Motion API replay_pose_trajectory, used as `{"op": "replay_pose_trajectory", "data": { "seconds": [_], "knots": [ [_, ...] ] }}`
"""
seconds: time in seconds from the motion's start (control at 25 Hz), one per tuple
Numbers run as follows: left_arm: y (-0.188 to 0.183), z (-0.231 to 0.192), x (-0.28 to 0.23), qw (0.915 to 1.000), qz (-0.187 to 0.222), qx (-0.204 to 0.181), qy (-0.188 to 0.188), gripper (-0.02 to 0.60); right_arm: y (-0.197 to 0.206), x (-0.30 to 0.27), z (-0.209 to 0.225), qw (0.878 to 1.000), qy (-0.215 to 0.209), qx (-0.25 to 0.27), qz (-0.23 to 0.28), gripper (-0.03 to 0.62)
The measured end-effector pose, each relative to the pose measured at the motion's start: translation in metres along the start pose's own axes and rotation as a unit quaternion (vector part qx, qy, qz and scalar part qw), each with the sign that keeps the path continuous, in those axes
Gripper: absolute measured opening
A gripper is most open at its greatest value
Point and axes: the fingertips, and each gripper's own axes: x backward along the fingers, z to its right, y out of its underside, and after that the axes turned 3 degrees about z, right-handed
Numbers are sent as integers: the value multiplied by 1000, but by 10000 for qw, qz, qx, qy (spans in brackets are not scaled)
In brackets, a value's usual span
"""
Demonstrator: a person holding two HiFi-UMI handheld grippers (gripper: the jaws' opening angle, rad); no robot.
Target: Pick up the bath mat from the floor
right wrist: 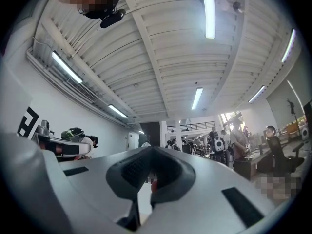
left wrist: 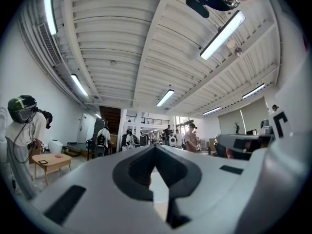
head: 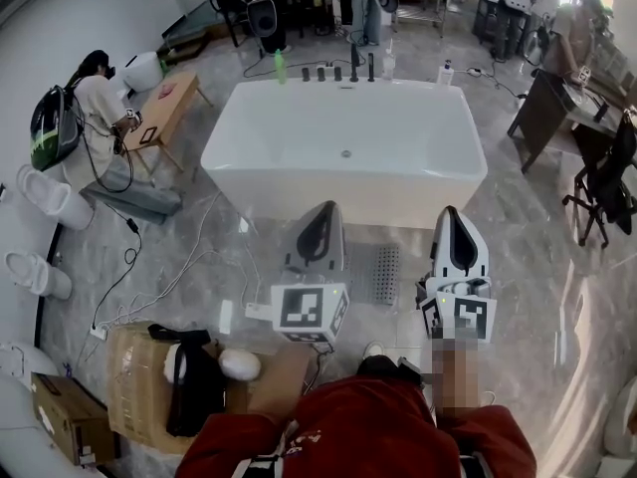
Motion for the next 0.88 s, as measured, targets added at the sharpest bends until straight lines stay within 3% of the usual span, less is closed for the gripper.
{"op": "replay_pose_trajectory", "data": {
  "seconds": [0.56, 0.88],
  "knots": [
    [23, 34, -89, 9999, -116, -39, 18, 14, 28, -50, 80, 9997, 48, -236, -62, 11],
    [34, 31, -106, 9997, -210, -21, -109, 14, 42, -67, 92, 9991, -4, -392, -129, 11]
  ]
}}
